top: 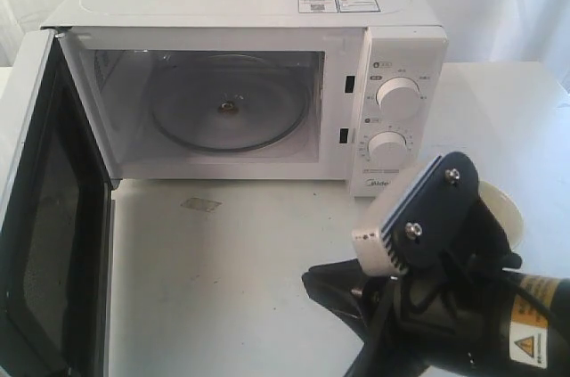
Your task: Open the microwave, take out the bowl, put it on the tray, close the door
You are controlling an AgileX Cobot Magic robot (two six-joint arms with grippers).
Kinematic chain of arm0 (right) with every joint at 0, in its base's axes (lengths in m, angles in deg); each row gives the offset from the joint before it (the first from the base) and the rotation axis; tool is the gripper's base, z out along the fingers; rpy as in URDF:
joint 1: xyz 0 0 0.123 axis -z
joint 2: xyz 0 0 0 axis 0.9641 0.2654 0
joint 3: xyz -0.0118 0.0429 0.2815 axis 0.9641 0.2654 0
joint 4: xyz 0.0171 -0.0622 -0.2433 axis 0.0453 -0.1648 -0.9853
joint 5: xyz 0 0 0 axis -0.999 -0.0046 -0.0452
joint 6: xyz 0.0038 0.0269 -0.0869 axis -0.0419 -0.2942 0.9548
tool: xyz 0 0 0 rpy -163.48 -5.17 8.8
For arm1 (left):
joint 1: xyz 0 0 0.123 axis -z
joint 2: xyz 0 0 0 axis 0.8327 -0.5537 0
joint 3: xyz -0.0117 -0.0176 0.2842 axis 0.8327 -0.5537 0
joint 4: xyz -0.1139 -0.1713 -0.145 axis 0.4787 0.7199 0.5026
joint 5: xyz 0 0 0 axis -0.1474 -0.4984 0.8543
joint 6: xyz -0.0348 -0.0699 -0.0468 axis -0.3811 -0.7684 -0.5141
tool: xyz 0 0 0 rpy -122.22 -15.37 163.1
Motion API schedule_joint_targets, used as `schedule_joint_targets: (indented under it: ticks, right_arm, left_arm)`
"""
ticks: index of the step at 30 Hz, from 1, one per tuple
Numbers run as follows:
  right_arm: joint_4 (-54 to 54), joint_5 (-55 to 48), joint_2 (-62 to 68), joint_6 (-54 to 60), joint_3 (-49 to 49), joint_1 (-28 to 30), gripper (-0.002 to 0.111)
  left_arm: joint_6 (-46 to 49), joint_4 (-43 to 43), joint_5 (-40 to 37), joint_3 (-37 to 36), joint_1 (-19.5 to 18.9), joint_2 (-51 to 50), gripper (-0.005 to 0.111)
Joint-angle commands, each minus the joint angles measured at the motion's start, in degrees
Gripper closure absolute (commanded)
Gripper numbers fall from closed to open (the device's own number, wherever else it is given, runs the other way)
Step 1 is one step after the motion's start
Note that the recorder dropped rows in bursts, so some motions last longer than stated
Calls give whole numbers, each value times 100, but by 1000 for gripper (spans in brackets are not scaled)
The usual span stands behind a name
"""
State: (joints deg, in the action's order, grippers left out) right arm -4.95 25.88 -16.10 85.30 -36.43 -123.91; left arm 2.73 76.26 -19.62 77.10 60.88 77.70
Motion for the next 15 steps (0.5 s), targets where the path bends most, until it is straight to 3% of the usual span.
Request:
schedule_joint_targets:
  ticks: [1, 10, 15]
  right_arm:
    - [28, 346, -44, 5, 323, -29, 108]
    - [28, 772, -44, 5, 661, -29, 108]
    - [28, 772, -44, 5, 661, -29, 108]
  left_arm:
    - [-420, 289, 259, -24, 1, 27, 107]
    - [-2894, 687, 2556, -24, 16, 27, 107]
    - [-3325, 687, 4299, -24, 16, 27, 107]
